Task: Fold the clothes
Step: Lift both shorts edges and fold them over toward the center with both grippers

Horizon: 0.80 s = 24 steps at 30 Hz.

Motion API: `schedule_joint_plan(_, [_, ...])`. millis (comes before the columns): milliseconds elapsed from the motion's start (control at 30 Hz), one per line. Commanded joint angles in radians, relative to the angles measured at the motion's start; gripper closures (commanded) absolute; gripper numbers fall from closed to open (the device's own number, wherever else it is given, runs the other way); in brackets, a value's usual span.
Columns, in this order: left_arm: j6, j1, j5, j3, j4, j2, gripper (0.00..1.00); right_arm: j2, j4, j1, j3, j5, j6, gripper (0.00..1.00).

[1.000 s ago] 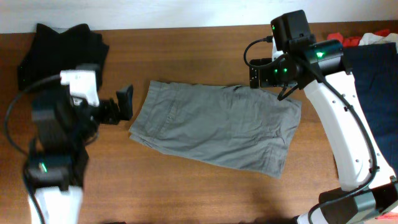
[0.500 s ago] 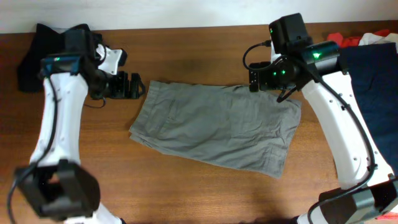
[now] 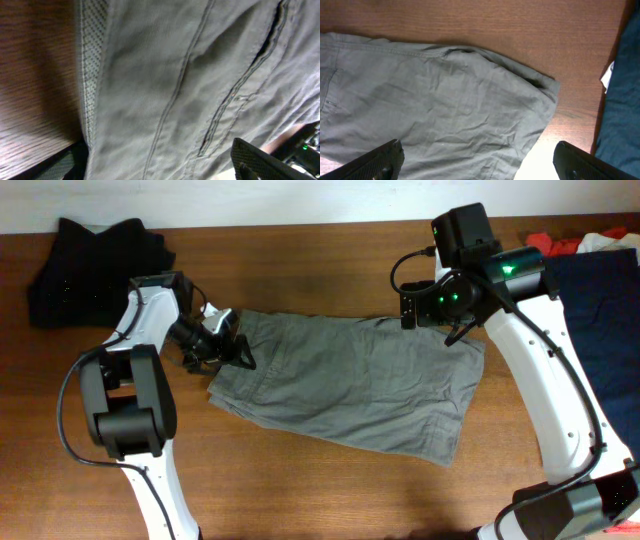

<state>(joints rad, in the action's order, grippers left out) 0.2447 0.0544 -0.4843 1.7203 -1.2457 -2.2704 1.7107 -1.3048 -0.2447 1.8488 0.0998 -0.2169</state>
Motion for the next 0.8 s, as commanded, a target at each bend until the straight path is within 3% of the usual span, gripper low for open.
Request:
schedule_joint_plan(0, [0.018,-0.024,0.003,-0.002,0.007,-0.069,0.39,0.002,0.000,0.003,-0.007,0.009,-0.002,0.01])
schedule_joint_plan(33, [0.018,-0.023,0.014,-0.002,0.015,-0.069,0.75,0.002,0.000,0.003,-0.007,0.009,-0.001,0.01])
schedule_joint_plan(100, [-0.023,-0.012,0.051,0.000,0.019,-0.069,0.99,0.002,0.000,0.003,-0.007,0.009,-0.001,0.01])
schedule_joint_plan(200, [-0.236,0.039,0.325,0.038,0.009,-0.069,0.99,0.003,0.000,0.003,-0.007,0.009,-0.001,0.01])
schedule_joint_plan(333, [-0.369,0.163,0.450,0.230,-0.181,-0.069,0.99,0.003,0.000,0.003,-0.007,0.008,-0.002,0.01])
schedule_joint_plan(433, [-0.376,0.196,0.463,0.488,-0.437,-0.069,0.99,0.021,0.001,0.003,-0.007,-0.031,-0.003,0.01])
schedule_joint_plan(700, [-0.450,0.010,0.304,0.540,-0.443,0.277,0.99,0.277,0.004,0.003,-0.007,-0.145,-0.026,0.01])
schedule_joint_plan(733, [-0.463,-0.022,0.304,0.540,-0.443,0.307,0.99,0.306,0.005,0.003,-0.007,-0.170,-0.056,0.04])
schedule_joint_plan(767, [-0.465,-0.061,0.304,0.540,-0.443,0.328,0.99,0.340,0.005,0.003,-0.007,-0.212,-0.091,0.15])
